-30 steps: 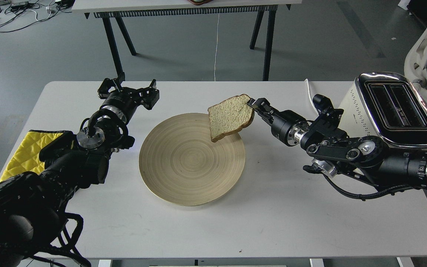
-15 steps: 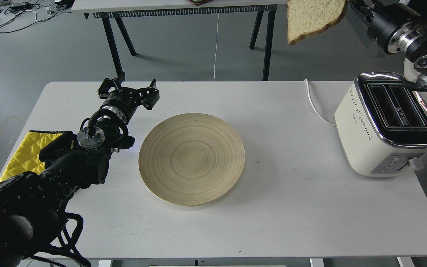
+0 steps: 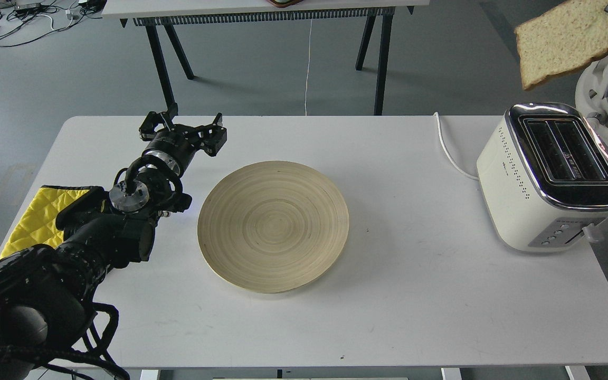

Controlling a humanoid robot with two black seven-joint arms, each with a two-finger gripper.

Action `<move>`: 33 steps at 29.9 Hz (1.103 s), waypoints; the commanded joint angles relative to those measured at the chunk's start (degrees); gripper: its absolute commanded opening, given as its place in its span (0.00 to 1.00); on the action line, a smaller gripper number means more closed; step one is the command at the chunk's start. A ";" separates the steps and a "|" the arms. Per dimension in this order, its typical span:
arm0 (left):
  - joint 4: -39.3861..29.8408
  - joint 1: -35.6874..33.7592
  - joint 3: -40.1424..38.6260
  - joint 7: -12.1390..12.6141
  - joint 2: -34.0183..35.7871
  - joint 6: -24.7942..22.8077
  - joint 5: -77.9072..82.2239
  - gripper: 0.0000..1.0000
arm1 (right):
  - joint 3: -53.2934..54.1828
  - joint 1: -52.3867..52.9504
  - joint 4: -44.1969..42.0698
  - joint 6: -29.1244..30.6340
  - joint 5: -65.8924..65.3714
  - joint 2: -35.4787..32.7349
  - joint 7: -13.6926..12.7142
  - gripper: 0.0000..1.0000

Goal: Put bread in toaster with right arm
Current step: 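Lift the bread slice up off the plate with the right gripper, then move the held bread over the toaster slot and align it vertically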

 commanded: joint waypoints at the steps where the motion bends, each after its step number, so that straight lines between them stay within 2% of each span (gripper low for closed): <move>1: 0.00 0.00 0.00 -0.01 0.00 0.00 0.00 1.00 | -2.27 0.11 0.37 0.05 -0.75 -0.24 -0.95 0.07; 7: 0.00 0.00 0.00 -0.01 0.00 0.00 0.00 1.00 | -2.72 0.38 0.46 0.66 -0.92 -0.86 -2.80 0.07; 21: 0.00 0.00 0.00 -0.01 0.00 0.00 0.00 1.00 | -2.28 0.90 0.19 3.65 -0.57 -1.21 -2.80 0.08; 28: 0.00 0.00 0.09 -0.01 0.00 0.00 0.00 1.00 | -2.36 3.63 3.44 8.66 -1.27 -3.23 -2.89 0.08; 33: 0.00 0.00 0.00 -0.01 0.00 0.00 0.00 1.00 | -2.54 3.98 5.81 10.16 -3.56 -3.67 -5.96 0.08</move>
